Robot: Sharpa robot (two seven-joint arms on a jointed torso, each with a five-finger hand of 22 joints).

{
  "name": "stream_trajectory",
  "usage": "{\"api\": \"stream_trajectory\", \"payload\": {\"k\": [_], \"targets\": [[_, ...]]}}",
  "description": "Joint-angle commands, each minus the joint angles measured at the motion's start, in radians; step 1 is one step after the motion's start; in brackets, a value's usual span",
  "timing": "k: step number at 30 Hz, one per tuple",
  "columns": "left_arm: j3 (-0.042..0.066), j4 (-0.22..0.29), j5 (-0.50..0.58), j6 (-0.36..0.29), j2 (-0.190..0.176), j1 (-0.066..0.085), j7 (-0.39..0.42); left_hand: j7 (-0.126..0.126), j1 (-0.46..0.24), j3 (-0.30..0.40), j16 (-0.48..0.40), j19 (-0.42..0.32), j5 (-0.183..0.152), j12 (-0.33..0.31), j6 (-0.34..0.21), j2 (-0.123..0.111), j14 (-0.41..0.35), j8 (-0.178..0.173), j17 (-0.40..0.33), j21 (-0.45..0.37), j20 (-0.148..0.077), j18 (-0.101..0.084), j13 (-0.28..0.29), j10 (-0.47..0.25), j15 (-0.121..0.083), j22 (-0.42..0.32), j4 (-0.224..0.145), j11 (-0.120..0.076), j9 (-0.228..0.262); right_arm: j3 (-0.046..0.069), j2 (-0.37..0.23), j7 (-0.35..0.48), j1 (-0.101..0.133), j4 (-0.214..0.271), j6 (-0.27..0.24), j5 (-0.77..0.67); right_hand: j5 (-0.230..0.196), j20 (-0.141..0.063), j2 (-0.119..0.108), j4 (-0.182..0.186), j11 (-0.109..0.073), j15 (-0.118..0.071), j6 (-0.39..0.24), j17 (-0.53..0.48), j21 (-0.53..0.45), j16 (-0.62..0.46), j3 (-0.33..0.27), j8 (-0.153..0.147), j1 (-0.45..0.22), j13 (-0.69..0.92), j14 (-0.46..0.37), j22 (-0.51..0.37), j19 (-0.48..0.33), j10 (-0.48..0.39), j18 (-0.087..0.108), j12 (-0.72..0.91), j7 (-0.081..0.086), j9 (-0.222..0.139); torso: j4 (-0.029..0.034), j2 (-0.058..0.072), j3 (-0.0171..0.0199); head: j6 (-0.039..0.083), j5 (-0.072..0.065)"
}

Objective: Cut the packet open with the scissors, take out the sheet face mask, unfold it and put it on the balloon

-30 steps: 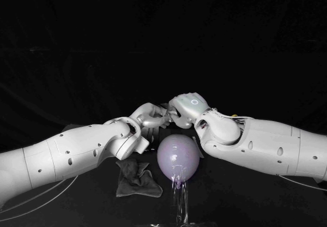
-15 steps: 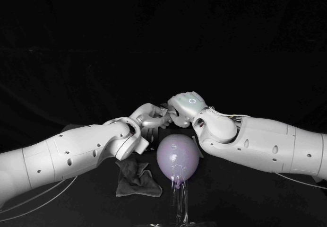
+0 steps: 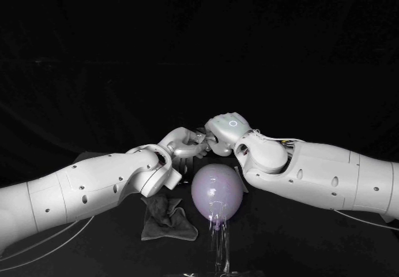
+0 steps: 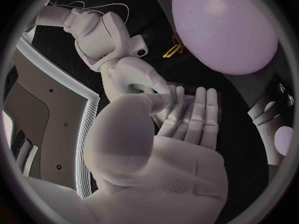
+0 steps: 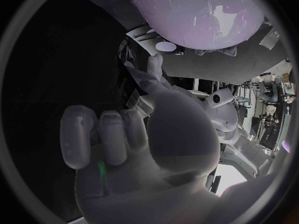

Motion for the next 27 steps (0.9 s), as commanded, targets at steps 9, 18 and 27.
{"api": "stream_trajectory", "payload": {"k": [9, 18, 27], "targets": [[0.005, 0.017, -0.024, 0.029, 0.005, 0.004, 0.064, -0.011, 0.009, 0.003, 0.009, -0.001, 0.003, 0.002, 0.011, -0.004, -0.007, 0.004, -0.002, 0.002, 0.001, -0.008, -0.001, 0.003, -0.004, 0.0, -0.009, -0.001, 0.001, -0.003, -0.001, -0.031, -0.003, -0.017, 0.101, 0.006, -0.002, -0.002, 0.056, 0.03, -0.002, 0.0, 0.063, 0.263, 0.001, 0.003, 0.006, 0.03, 0.002, 0.217, 0.106, 0.219, 0.029, 0.066, -0.003, 0.008, -0.014, 0.002, 0.0003, 0.0, -0.0001, -0.003, 0.001], [0.005, 0.02, -0.026, 0.031, 0.005, 0.004, 0.069, -0.012, 0.009, 0.004, 0.01, -0.001, 0.003, 0.002, 0.011, -0.004, -0.008, 0.004, -0.002, 0.002, 0.001, -0.008, -0.001, 0.004, -0.004, 0.0, -0.009, 0.0, 0.001, -0.003, 0.001, -0.03, -0.003, -0.022, 0.094, 0.009, -0.002, -0.01, 0.089, 0.043, -0.015, -0.01, 0.096, 0.263, 0.01, 0.003, 0.005, 0.052, 0.009, 0.224, 0.106, 0.222, 0.035, 0.073, -0.005, 0.019, -0.031, 0.01, 0.0003, 0.0, -0.0002, -0.004, 0.0], [0.005, 0.017, -0.027, 0.032, 0.004, 0.004, 0.067, -0.013, 0.01, 0.005, 0.011, -0.001, 0.004, 0.002, 0.011, -0.004, -0.009, 0.005, -0.003, 0.002, 0.001, -0.008, -0.001, 0.003, -0.004, 0.0, -0.01, 0.0, 0.001, -0.003, -0.003, -0.025, -0.003, -0.02, 0.036, -0.002, -0.002, -0.02, 0.103, 0.036, -0.035, -0.026, 0.128, 0.263, 0.033, 0.003, 0.001, 0.088, 0.03, 0.238, 0.106, 0.229, 0.048, 0.086, -0.011, 0.041, -0.053, 0.031, 0.0003, 0.0, -0.0002, -0.002, -0.001]]}}
